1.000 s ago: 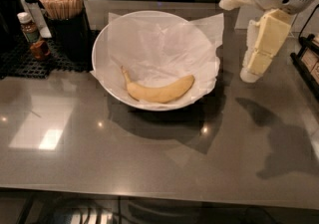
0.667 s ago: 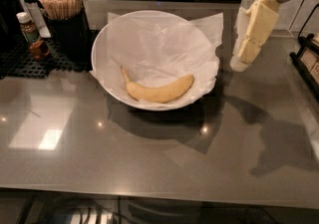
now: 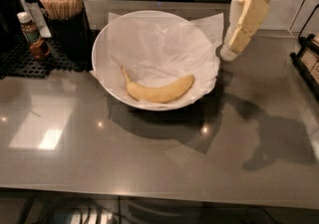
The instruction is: Pick banana from white bowl
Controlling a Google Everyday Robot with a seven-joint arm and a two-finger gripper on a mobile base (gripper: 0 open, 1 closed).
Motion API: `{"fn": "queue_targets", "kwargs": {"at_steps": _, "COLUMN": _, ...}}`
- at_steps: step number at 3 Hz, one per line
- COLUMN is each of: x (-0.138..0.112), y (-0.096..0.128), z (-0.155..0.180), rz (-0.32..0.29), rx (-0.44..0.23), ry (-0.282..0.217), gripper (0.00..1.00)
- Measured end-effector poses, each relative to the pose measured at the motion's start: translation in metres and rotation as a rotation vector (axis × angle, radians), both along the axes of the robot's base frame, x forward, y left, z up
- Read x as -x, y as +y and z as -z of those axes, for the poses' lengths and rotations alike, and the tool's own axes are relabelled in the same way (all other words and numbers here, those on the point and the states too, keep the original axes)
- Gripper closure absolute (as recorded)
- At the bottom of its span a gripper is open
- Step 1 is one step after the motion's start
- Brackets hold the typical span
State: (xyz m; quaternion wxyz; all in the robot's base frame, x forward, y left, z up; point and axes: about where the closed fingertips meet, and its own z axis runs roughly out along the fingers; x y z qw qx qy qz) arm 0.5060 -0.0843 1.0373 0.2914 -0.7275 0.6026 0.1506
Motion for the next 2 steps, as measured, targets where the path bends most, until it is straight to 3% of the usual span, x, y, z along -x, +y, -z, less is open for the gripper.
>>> {"fn": "queue_targets", "kwargs": {"at_steps": 1, "x": 0.0, "y": 0.003, "z": 0.001, "rz": 0.011, "rx": -0.022, "ry": -0.011, "gripper": 0.0}}
{"fn": "queue_targets", "kwargs": {"at_steps": 2, "x": 0.009, "y": 0.027, "z": 0.01, "rz": -0.008, "rx": -0.094, "ry": -0.016, "gripper": 0.0}}
